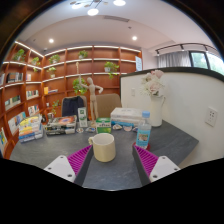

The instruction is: Pour water

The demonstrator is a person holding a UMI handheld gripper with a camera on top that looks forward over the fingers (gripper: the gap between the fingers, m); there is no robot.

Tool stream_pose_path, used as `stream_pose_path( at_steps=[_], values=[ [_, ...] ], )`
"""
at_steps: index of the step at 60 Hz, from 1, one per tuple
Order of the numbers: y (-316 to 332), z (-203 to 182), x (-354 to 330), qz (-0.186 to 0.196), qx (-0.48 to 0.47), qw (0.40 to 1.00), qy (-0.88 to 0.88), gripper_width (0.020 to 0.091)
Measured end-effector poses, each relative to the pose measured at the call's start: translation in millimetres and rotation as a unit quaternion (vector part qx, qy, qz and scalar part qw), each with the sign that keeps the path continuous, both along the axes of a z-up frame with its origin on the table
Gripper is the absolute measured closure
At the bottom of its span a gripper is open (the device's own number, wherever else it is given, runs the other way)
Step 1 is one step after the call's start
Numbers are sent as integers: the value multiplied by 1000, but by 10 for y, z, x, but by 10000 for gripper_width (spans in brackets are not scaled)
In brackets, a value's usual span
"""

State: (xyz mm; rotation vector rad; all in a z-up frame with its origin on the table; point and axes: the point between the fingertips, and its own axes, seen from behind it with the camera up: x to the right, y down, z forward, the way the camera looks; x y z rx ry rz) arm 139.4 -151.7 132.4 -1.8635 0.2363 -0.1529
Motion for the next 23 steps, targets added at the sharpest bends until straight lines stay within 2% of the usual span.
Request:
stream_pose_path(
  at_steps=[12,23],
  values=[
    [-87,200,-261,23,18,1000,-6,304],
    [-188,178,-326,25,10,999,-21,307]
  ],
)
